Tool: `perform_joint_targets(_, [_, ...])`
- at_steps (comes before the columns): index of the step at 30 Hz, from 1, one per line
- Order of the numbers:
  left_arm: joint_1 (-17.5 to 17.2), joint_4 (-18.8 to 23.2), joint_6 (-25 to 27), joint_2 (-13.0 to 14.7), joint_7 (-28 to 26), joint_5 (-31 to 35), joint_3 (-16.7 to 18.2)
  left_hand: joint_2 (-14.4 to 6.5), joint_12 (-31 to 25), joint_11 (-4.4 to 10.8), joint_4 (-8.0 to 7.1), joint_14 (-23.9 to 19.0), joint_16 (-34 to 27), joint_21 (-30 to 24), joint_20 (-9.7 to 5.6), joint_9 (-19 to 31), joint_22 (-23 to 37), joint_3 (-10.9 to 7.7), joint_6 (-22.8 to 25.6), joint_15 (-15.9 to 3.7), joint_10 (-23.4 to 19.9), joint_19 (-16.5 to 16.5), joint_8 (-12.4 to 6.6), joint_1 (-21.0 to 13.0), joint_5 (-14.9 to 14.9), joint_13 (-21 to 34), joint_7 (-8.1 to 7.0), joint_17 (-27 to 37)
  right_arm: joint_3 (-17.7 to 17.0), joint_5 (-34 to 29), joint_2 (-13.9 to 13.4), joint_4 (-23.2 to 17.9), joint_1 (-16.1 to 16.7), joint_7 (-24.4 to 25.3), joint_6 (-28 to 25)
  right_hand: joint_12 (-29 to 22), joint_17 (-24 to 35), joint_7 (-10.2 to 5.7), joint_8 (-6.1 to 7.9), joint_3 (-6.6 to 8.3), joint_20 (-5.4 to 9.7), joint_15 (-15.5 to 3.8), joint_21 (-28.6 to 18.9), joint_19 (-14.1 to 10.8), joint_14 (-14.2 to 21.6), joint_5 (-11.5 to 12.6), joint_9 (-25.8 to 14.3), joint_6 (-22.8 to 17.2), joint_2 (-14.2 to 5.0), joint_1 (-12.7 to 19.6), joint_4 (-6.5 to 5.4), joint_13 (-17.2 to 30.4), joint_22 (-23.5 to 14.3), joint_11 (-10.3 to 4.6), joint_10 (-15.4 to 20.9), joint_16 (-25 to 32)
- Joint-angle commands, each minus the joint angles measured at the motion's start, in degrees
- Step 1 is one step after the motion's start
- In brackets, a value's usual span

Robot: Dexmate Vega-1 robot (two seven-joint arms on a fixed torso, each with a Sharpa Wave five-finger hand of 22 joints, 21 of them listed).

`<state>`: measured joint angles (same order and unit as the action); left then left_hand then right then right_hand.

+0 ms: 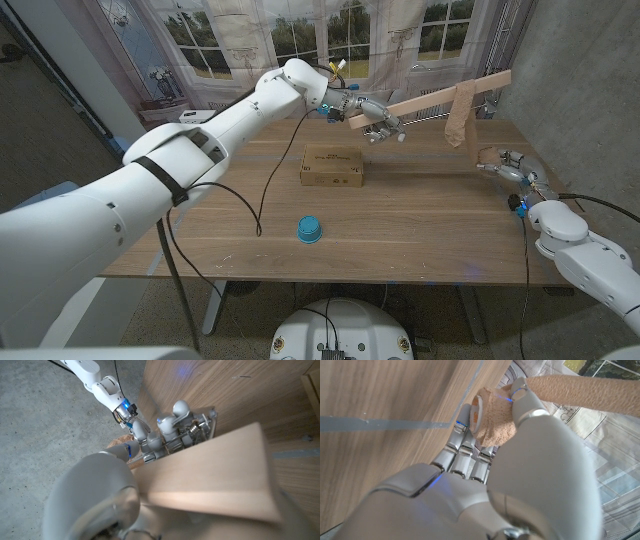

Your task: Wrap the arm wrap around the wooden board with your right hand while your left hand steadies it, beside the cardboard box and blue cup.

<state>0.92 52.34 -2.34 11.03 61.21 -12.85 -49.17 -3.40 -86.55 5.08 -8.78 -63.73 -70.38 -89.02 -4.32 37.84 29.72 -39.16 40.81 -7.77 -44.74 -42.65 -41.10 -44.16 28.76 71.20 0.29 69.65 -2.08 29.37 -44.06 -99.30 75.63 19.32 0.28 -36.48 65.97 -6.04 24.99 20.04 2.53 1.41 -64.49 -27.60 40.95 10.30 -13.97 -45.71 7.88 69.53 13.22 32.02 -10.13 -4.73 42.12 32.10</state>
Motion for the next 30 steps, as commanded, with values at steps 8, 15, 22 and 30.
perform_joint_targets(8, [-0.31,6.22,4.82,2.63,-5.27,3.04,-1.9,-0.44,-3.77,0.53,0.03,-4.46,-0.33,-0.23,-5.31,0.05,0.34,0.14,0.27,-3.98,-0.89,-0.54,0.05,-0.2,-0.12,0.23,-0.11,-0.22,-1.84,-1.98,-2.23,-5.63,6.34,1.8,-1.42,-0.21,0.31,6.56,0.1,4.23,0.45,-14.48,-0.3,0.39,24.32,0.45,-0.23,-13.18,-10.35,10.15,-3.55,0.21,-0.09,3.45,13.75,0.09])
perform_joint_targets(15, [-0.66,7.61,6.19,3.4,-7.46,3.56,-1.92,-0.51,-3.77,0.48,0.1,-4.31,-0.17,-0.23,-5.23,0.03,0.35,0.08,0.49,-4.02,-0.9,-0.57,0.02,-0.3,-0.16,0.22,-0.15,-0.32,-3.17,-2.76,-2.57,-8.17,8.99,2.75,-1.95,-0.06,0.47,6.58,-0.04,4.39,0.39,-14.48,-0.41,0.46,24.33,0.46,-0.36,-13.27,-10.23,10.12,-3.54,0.14,-0.08,3.6,14.0,-0.03])
perform_joint_targets(22, [-1.8,11.25,8.6,4.92,-11.47,4.69,-1.8,-0.46,-3.73,0.56,0.13,-4.6,-0.27,-0.15,-5.34,0.17,0.22,0.06,0.38,-4.02,-0.74,-0.75,0.02,-0.35,-0.2,0.23,-0.17,-0.18,-4.1,-2.92,-2.93,-9.86,10.88,2.2,-2.22,0.04,0.85,6.71,-0.2,4.62,0.37,-14.45,-0.51,0.52,24.39,0.5,-0.45,-13.39,-10.09,10.08,-3.52,0.31,-0.05,3.74,14.06,-0.03])
perform_joint_targets(30, [-2.9,14.94,10.64,6.32,-15.18,5.69,-1.82,-0.47,-3.72,0.65,0.11,-4.59,-0.28,-0.03,-5.43,0.17,0.05,0.05,0.28,-4.04,-0.69,-0.78,0.09,-0.37,-0.23,0.23,-0.32,-0.1,-5.3,-2.92,-3.64,-11.74,12.74,1.15,-2.78,0.24,1.04,6.86,-0.37,4.88,0.32,-14.45,-0.63,0.46,24.49,0.59,-0.5,-13.61,-9.91,10.04,-3.48,0.36,-0.02,3.8,14.14,-0.14])
